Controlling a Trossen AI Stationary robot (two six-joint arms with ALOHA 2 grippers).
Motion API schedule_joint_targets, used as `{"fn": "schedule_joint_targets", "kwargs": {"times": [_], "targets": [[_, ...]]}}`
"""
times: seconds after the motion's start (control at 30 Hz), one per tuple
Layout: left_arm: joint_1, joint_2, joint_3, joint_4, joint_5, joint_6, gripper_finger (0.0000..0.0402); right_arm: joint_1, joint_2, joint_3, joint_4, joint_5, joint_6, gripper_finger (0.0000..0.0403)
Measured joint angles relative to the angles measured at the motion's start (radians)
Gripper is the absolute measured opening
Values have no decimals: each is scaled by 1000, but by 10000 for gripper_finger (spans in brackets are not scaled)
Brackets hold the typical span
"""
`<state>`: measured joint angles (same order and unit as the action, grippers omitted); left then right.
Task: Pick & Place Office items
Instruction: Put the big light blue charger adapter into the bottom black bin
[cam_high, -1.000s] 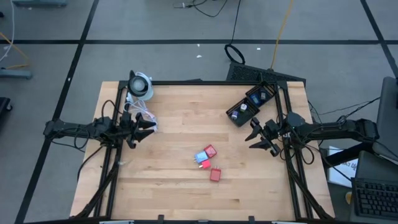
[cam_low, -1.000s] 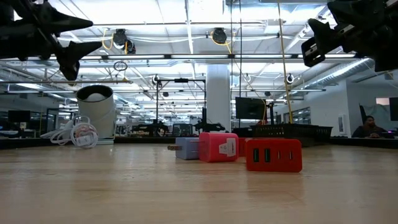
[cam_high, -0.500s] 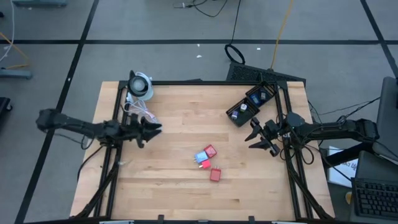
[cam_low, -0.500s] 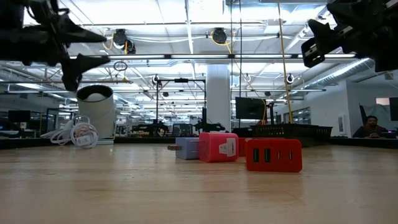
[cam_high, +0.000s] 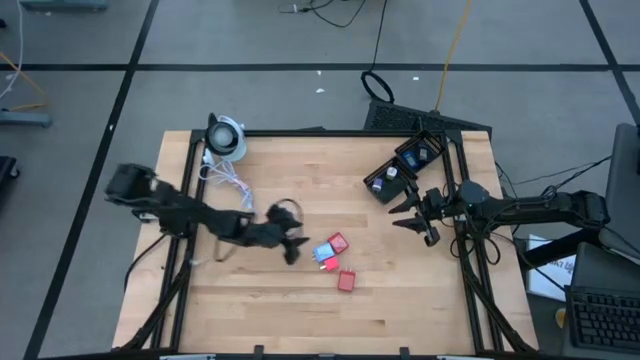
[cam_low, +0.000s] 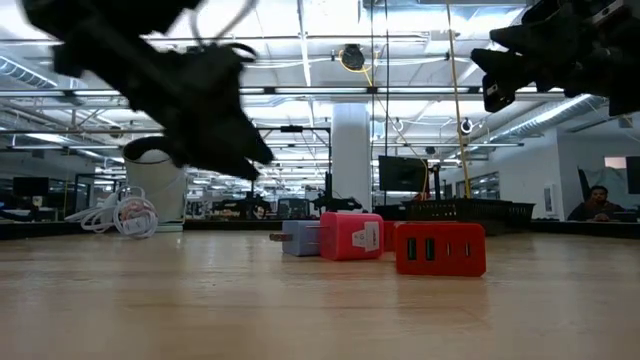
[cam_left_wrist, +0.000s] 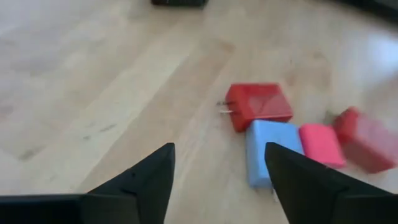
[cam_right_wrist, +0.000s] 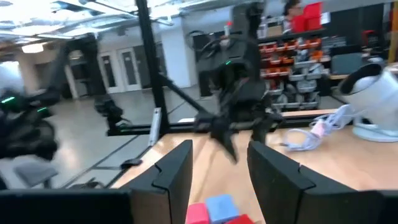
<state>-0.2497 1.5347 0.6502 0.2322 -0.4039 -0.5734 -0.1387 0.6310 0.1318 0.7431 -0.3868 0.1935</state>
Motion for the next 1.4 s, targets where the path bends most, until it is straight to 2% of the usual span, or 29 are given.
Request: {"fn": "schedule_joint_targets", "kwargs": {"times": [0.2, 0.33, 0.5, 0.7, 0.93, 1.1, 1.4], "targets": [[-8, 234, 219, -74, 192, 167, 281, 0, 3, 0, -19, 74, 2, 141], [-17, 327, 308, -81, 190, 189, 284, 0, 3, 0, -14, 75, 2, 141], [-21, 388, 348, -107, 158, 176, 285, 0, 4, 0, -14, 75, 3, 141], [-6, 385, 349, -159, 159, 160, 285, 0, 4, 0, -18, 75, 3, 141], [8, 275, 340, -297, 169, 168, 285, 0, 6, 2, -25, 73, 0, 141], [2, 202, 341, -369, 85, 128, 285, 0, 11, 2, -40, 72, -19, 141], [5, 235, 340, -396, 75, 12, 285, 0, 11, 2, -51, 72, -43, 141]]}}
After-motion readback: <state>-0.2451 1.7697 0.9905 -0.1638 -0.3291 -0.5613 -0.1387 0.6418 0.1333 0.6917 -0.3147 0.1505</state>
